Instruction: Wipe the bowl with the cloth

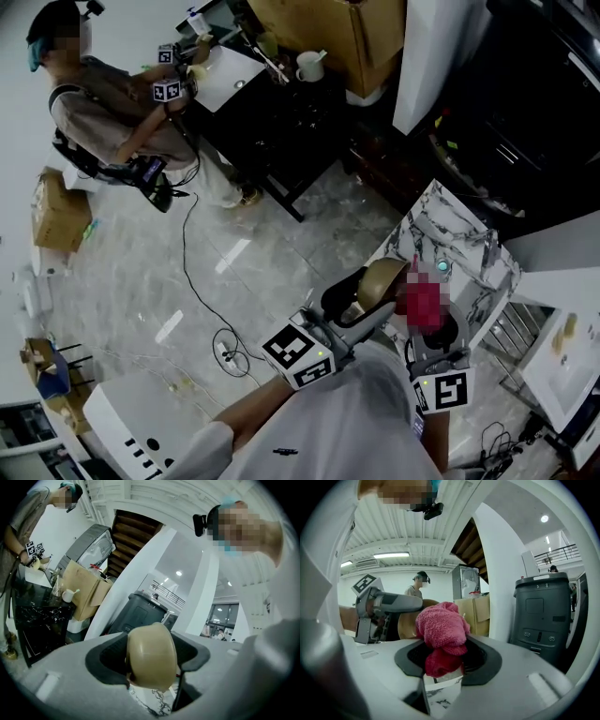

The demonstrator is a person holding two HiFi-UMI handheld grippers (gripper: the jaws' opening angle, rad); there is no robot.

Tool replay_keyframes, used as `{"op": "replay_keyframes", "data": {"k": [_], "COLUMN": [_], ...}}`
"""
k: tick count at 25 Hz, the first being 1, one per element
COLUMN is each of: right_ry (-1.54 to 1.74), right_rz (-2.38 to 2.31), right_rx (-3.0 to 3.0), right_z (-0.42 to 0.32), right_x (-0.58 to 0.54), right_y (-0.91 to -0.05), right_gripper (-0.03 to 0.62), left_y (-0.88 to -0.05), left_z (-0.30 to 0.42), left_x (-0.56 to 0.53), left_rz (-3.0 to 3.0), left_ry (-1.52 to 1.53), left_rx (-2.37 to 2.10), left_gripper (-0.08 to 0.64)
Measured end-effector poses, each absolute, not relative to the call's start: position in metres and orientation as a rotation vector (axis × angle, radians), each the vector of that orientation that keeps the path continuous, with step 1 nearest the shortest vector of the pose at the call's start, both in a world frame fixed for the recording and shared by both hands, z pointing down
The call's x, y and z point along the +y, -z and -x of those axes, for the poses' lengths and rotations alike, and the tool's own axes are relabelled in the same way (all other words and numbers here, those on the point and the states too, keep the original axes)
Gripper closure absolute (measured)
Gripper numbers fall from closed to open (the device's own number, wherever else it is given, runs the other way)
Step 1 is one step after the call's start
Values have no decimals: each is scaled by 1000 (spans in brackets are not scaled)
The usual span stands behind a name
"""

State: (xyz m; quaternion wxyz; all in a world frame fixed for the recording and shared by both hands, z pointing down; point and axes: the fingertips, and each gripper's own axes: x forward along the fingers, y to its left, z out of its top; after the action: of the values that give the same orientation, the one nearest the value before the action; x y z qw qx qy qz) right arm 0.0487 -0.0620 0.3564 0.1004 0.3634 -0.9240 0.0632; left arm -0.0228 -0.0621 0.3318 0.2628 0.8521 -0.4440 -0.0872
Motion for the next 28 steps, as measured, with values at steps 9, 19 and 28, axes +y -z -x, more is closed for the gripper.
{"op": "replay_keyframes", "data": {"k": [9,19,28], "right_ry": [-99,144,221], "right_rz": [-969,-749,-824], "right_rx": [-2749,-2601,-2540], "right_z": [-35,-43,-47], "right_x": [-64,-55,-61], "right_y": [-349,-363,-359], "right_gripper": [431,431,433], "left_y": [-330,-329,-323], "left_z": [20,-14,-25], "left_x": [-58,-61,-58], "left_rz": [-2318,-2370,-2374], "left_ry": [202,173,183], "left_rx": [-1182,-1049,-987], "left_gripper": [273,273,265]}}
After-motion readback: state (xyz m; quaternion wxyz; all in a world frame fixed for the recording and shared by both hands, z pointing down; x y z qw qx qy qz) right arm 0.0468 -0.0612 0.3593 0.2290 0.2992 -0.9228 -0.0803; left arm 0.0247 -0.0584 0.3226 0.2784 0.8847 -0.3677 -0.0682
